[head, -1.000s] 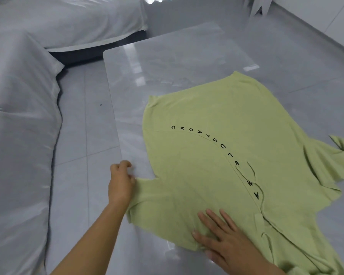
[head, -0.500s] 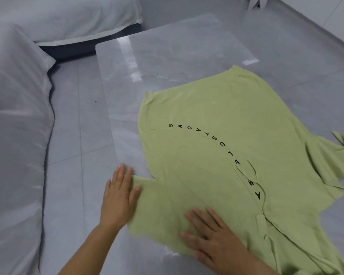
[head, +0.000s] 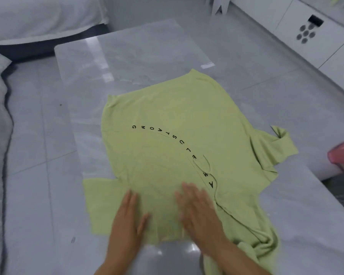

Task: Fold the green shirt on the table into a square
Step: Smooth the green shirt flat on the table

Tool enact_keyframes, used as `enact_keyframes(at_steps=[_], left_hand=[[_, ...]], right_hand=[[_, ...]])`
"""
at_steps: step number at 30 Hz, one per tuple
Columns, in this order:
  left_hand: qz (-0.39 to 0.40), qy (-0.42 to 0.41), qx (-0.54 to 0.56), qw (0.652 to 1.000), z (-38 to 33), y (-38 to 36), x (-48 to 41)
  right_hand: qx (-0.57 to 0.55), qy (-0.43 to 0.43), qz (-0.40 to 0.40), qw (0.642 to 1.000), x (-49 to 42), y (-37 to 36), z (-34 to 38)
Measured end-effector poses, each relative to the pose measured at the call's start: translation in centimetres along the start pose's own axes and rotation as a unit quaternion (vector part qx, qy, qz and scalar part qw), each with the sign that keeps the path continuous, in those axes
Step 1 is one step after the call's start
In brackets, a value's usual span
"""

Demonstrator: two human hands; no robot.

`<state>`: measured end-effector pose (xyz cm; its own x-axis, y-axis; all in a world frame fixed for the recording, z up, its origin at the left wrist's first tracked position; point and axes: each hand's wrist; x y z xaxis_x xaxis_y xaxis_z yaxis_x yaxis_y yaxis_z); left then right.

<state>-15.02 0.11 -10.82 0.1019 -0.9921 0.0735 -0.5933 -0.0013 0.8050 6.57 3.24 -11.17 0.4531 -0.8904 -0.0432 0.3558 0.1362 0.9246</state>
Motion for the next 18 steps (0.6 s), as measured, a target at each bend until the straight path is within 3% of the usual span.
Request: enact_keyframes(at_steps=[3,6,7,9,11,13,15,18], left_hand=[[0.037,-0.067,0.005,0.997,-5.0,-4.7,1.7],[0.092,-0.057,-0.018,0.994,-10.0,-9.0,2.9],[0.116,-0.027,-0.001,0.993,-11.4,-10.0,3.1],[0.100,0.000,0.017,0.995,-14.0,-11.7,2.9],[0.053,-0.042,-0.001,0.998,-17.0,-13.3,1.4],[0.041,-0.114,-0.032,0.992,-19.9,-15.2,-0.6],[0.073,-0.113,-0.054,0.989,-22.8,-16.7,-2.4],[0.063,-0.090,-0.113,0.987,-24.0,-19.4,-3.6]], right_hand=[[0.048,-0.091,0.062,0.993,1.2,2.6,-7.7],[0.083,-0.015,0.151,0.985,2.6,4.5,-13.2],[0.056,-0.010,0.125,0.991,2.7,5.6,-14.3],[-0.096,-0.097,-0.020,0.990,2.2,8.9,-16.3],[-0.209,-0.266,-0.145,0.930,1.1,12.3,-19.9],[-0.261,-0.431,-0.205,0.839,-0.7,14.4,-25.0],[-0.333,-0.557,-0.125,0.751,-2.8,15.1,-29.4],[-0.375,-0.616,-0.023,0.693,-4.9,14.2,-33.5]])
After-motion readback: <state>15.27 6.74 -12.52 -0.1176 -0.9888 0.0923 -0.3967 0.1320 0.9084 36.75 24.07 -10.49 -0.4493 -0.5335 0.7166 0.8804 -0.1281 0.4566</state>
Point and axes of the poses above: each hand's wrist, its own x-axis away from the middle knuckle, its own y-axis out of the back of the hand, z = x × y
